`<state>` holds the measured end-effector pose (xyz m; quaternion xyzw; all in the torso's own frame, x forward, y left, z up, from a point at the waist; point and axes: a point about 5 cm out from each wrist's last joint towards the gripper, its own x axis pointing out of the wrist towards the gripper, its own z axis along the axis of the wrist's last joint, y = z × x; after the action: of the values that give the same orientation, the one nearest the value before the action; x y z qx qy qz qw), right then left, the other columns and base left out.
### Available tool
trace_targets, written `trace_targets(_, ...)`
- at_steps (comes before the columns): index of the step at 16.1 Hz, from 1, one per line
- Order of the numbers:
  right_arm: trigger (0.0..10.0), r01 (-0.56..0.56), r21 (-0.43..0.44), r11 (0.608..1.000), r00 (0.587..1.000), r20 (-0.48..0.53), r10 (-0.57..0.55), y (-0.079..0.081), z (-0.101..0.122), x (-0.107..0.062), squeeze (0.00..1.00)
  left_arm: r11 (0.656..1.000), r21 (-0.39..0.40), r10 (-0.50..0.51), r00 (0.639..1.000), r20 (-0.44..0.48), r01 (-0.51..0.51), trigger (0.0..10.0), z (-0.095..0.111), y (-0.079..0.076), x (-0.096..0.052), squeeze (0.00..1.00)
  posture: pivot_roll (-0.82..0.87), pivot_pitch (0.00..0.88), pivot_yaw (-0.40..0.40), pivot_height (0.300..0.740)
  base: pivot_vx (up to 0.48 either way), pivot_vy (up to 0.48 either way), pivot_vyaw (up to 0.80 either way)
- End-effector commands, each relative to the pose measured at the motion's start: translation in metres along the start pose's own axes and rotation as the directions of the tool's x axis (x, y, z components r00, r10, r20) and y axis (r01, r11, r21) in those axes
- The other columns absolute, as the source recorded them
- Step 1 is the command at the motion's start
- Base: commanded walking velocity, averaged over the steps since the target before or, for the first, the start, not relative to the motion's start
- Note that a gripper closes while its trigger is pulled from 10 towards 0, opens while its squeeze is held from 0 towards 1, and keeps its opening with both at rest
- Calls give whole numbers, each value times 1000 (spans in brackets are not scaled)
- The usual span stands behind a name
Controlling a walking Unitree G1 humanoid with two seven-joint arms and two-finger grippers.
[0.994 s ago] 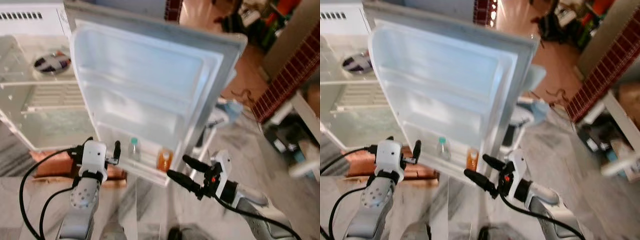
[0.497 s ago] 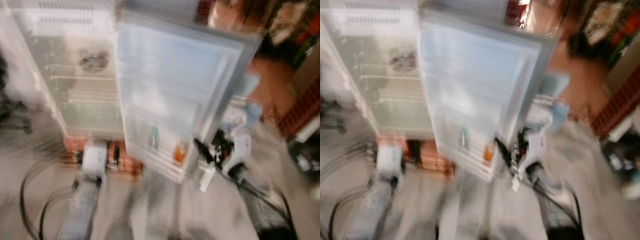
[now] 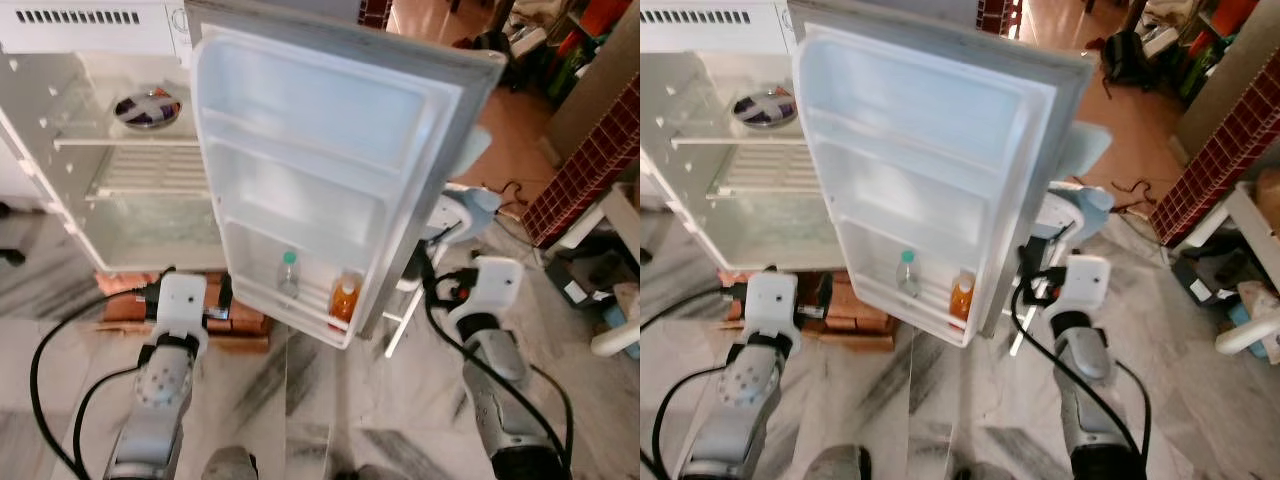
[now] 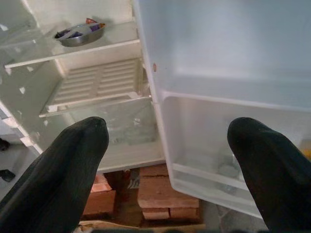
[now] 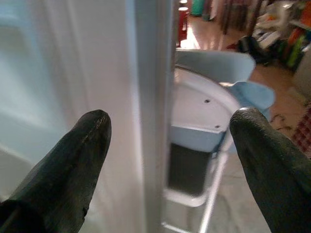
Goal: Restocking fridge
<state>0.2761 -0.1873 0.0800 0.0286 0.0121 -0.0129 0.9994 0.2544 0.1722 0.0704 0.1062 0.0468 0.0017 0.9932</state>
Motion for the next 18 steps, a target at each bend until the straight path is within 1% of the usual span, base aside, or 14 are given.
trace_targets(1, 10000, 19, -22, 1000, 999, 35, -19, -2, 7, 3, 0, 1000, 3, 6, 1000, -15, -6, 10000, -5, 1, -2, 0, 104, 53, -44, 740, 0, 0, 788)
trace_targets(2, 10000, 28, -22, 999, 999, 44, -27, -3, 8, 4, 0, 1000, -2, 1, 1000, -10, -1, 10000, -5, 1, -2, 0, 104, 53, -44, 740, 0, -270, 781)
trace_targets(4, 10000, 45, -1, 999, 997, 66, -44, -7, 12, 5, 0, 1000, -2, -2, 1000, -11, 2, 10000, -5, -2, -1, 0, 100, 55, -45, 740, 0, -279, 0)
trace_targets(7, 10000, 49, -4, 999, 996, 80, -49, -8, 13, 5, 0, 1000, -11, -9, 1000, -13, 9, 10000, -5, -6, -2, 0, 99, 58, -45, 740, 0, -281, 0)
trace_targets(8, 10000, 35, 16, 999, 996, 88, -36, -7, 13, 5, 0, 1000, -10, -11, 1000, -14, 11, 10000, -6, -6, -2, 0, 99, 58, -45, 740, 0, -281, 0)
trace_targets(9, 10000, 5, 21, 1000, 996, 87, -7, -4, 12, 3, 0, 1000, -9, -12, 1000, -15, 12, 10000, -6, -6, -2, 0, 99, 58, -45, 740, 0, -285, 0)
trace_targets(10, 10000, -1, 20, 1000, 996, 86, -1, -4, 12, 3, 0, 1000, -8, -12, 1000, -15, 12, 10000, -6, -6, -2, 0, 99, 58, -45, 740, 0, -285, 0)
trace_targets(11, 10000, -55, 29, 998, 996, 72, 53, -1, 7, 0, 0, 1000, -10, -12, 1000, -17, 12, 10000, -6, -6, -2, 0, 99, 58, -45, 740, 0, -304, 0)
trace_targets(13, 10000, -82, 38, 996, 996, 40, 80, -4, 0, -2, 0, 1000, -9, -9, 1000, -22, 9, 10000, -7, -5, -3, 0, 106, 63, -46, 740, 0, -276, 0)
trace_targets(15, 10000, -51, 36, 998, 998, 34, 49, -8, 0, 1, 0, 1000, 0, -9, 1000, -15, 9, 10000, -6, -4, -1, 0, 113, 75, -45, 740, 0, 0, 0)
trace_targets(18, 10000, -73, 3, 997, 995, 74, 72, -2, 8, 3, 0, 1000, -12, -7, 1000, 8, 7, 10000, 0, -1, 3, 0, 121, 87, -43, 740, 0, 0, 706)
